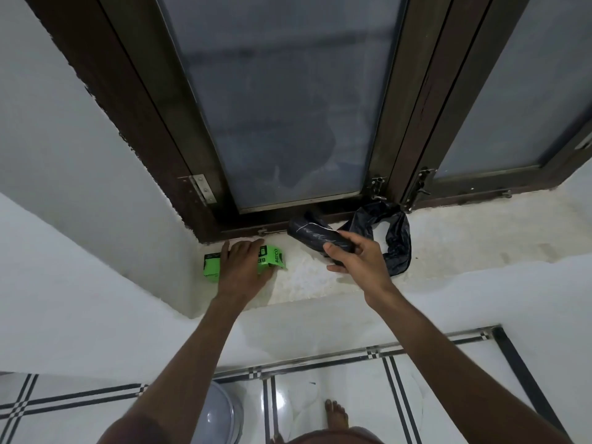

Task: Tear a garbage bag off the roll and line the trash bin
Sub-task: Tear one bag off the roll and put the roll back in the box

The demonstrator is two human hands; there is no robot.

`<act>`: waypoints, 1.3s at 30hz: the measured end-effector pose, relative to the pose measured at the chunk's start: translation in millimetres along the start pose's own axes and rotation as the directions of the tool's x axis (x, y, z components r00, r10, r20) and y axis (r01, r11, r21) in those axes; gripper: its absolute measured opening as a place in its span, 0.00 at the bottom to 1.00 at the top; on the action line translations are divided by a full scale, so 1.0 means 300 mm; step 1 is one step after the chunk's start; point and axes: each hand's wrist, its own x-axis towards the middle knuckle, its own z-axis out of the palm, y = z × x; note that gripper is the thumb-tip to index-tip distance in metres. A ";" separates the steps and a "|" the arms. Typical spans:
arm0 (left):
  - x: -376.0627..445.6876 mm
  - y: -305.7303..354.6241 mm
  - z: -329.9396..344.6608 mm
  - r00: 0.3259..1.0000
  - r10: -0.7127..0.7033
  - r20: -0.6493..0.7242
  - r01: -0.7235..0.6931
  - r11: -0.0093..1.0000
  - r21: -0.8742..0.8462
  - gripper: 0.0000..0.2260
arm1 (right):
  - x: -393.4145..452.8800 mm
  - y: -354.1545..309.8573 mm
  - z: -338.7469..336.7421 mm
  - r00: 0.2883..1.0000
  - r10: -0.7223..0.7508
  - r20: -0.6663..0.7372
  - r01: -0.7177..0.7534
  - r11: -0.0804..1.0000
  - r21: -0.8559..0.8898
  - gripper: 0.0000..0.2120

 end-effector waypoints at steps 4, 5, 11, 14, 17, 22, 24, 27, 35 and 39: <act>-0.023 0.000 -0.017 0.979 -0.037 -0.203 0.010 0.991 -0.131 0.22 | -0.014 0.030 -0.008 0.999 -0.014 -0.040 0.013 0.999 -0.032 0.22; -0.034 0.000 -0.028 0.969 -0.055 -0.242 0.008 0.982 -0.189 0.21 | -0.016 0.039 -0.003 0.999 -0.011 -0.049 0.009 0.999 -0.031 0.22; -0.038 0.022 -0.047 0.898 -0.427 -0.102 0.238 0.669 -0.704 0.32 | -0.044 0.054 0.073 0.997 -0.028 0.068 0.029 1.000 -0.008 0.18; -0.045 0.041 -0.044 0.883 -0.461 -0.092 0.254 0.633 -0.732 0.31 | -0.053 0.060 0.114 0.988 -0.062 0.141 0.071 0.996 -0.062 0.18; -0.045 0.054 -0.062 0.866 -0.493 -0.085 0.252 0.577 -0.777 0.30 | -0.055 0.072 0.117 0.973 -0.135 0.188 0.175 0.960 -0.218 0.18; -0.044 0.057 -0.074 0.888 -0.457 -0.052 0.251 0.576 -0.778 0.32 | -0.014 0.063 0.090 0.924 -0.237 0.301 0.364 0.790 -0.493 0.22; -0.052 0.090 -0.075 0.928 -0.370 -0.050 0.206 0.621 -0.757 0.32 | 0.000 0.038 0.119 0.899 -0.247 0.362 0.424 0.702 -0.573 0.23; -0.046 0.159 -0.088 0.957 -0.270 -0.108 0.098 0.650 -0.754 0.20 | -0.006 0.004 0.219 0.894 -0.248 0.372 0.441 0.625 -0.644 0.24; -0.033 0.164 -0.150 0.916 -0.402 -0.008 0.198 0.466 -0.862 0.19 | -0.023 0.048 0.281 0.957 -0.246 0.152 0.275 0.938 -0.212 0.13; -0.033 0.170 -0.153 0.936 -0.347 -0.054 0.125 0.473 -0.872 0.19 | -0.022 0.069 0.326 0.947 -0.308 0.091 0.321 0.898 -0.301 0.13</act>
